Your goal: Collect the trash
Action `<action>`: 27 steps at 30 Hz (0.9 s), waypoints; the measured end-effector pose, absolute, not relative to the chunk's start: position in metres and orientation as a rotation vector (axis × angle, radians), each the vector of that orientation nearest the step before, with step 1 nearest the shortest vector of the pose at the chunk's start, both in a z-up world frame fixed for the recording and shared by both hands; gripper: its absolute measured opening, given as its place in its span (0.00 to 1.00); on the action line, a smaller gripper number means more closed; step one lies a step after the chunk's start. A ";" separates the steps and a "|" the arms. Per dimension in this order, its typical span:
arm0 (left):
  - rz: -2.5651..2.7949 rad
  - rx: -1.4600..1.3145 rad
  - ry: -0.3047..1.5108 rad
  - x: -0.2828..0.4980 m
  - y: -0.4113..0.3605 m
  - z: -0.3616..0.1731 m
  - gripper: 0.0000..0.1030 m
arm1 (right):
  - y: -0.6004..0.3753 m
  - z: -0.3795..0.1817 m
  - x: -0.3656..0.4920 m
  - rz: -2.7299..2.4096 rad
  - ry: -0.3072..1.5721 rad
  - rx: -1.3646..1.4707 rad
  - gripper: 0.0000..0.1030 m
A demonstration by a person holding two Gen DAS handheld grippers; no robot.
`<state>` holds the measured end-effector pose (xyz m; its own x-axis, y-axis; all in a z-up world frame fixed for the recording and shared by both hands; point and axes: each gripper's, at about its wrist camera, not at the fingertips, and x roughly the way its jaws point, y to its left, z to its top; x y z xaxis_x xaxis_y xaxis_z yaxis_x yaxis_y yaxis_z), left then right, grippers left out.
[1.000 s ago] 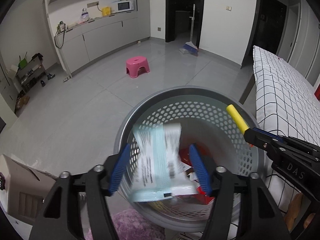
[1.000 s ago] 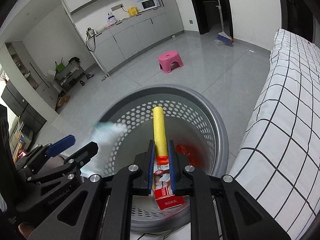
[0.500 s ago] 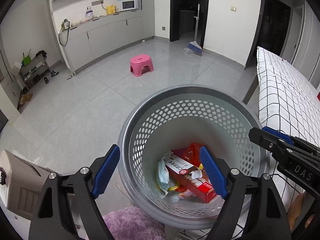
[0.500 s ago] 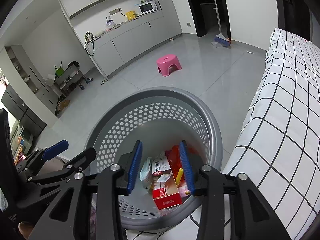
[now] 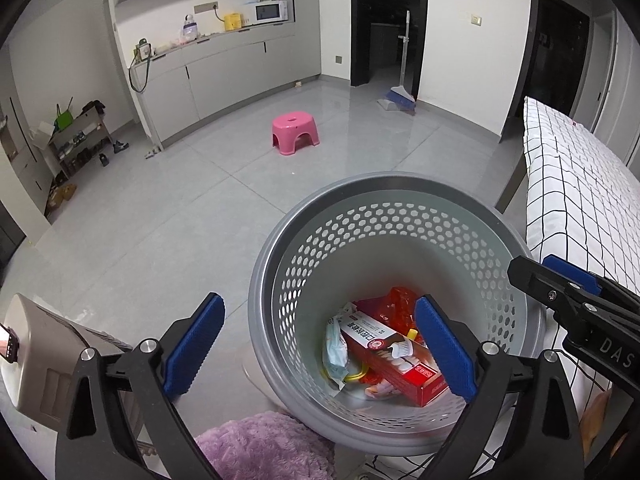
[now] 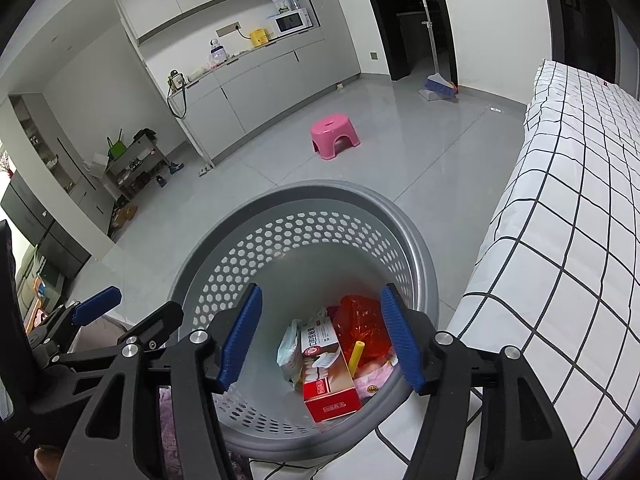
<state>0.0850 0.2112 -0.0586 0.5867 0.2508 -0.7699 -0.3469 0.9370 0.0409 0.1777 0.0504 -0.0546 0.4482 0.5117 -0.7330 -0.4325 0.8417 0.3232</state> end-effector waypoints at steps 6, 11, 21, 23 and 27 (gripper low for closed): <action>0.358 -0.119 0.883 0.084 0.213 -0.059 0.93 | 0.049 -0.056 0.179 0.581 0.938 0.095 0.63; 0.359 -0.121 0.886 0.083 0.214 -0.058 0.93 | 0.049 -0.055 0.178 0.579 0.937 0.094 0.63; 0.359 -0.113 0.887 0.081 0.212 -0.057 0.94 | 0.050 -0.056 0.178 0.579 0.940 0.091 0.64; 0.359 -0.114 0.892 0.082 0.212 -0.057 0.94 | 0.050 -0.056 0.178 0.580 0.940 0.090 0.64; 0.362 -0.124 0.898 0.082 0.213 -0.058 0.94 | 0.051 -0.056 0.178 0.580 0.941 0.090 0.64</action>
